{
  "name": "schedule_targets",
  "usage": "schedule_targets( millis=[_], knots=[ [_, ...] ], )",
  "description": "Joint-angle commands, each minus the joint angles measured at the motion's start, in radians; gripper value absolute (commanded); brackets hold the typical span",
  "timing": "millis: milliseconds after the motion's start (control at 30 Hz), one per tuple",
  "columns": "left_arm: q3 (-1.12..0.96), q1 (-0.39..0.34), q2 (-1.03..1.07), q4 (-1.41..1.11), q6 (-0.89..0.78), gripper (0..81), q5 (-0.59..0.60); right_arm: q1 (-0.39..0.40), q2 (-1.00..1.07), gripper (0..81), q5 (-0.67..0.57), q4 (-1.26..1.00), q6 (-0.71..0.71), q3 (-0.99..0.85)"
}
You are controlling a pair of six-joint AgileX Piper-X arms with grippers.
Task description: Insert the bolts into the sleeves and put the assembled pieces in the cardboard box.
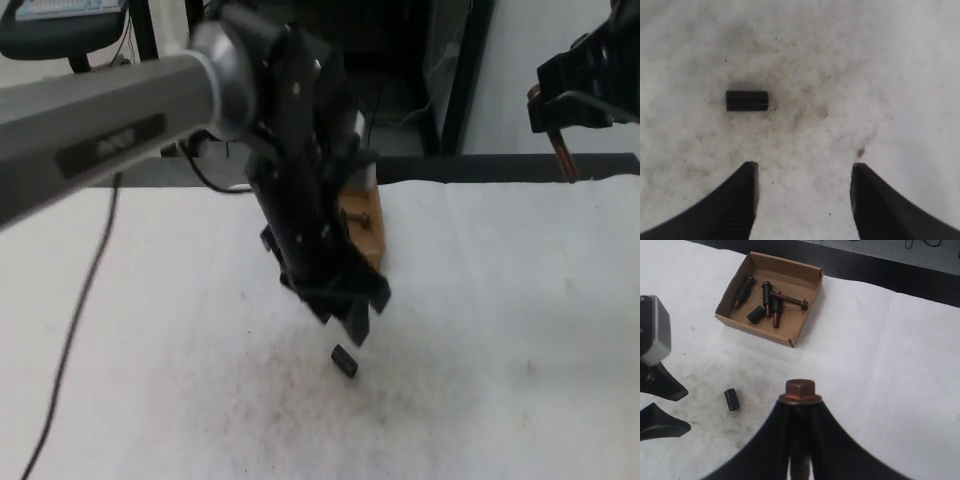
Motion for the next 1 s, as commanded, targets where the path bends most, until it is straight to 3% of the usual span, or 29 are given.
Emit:
schedule_targets(
  millis=[0, 500, 700, 967],
  knots=[
    [-0.013, -0.017, 0.041, 0.029, -0.031, 52.8, -0.064, -0.005, -0.010, 0.8, -0.020, 0.000, -0.012, -0.003],
    [-0.023, -0.064, 0.137, -0.088, -0.058, 52.9, -0.188, -0.005, -0.012, 0.8, -0.020, 0.034, -0.017, -0.003],
    [-0.022, -0.065, 0.137, -0.110, 0.102, 58.1, -0.193, -0.005, -0.012, 0.8, -0.020, 0.034, -0.017, -0.003],
    [-0.022, -0.065, 0.152, -0.160, 0.116, 59.2, -0.194, -0.005, -0.012, 0.8, -0.020, 0.034, -0.017, -0.003]
  ],
)
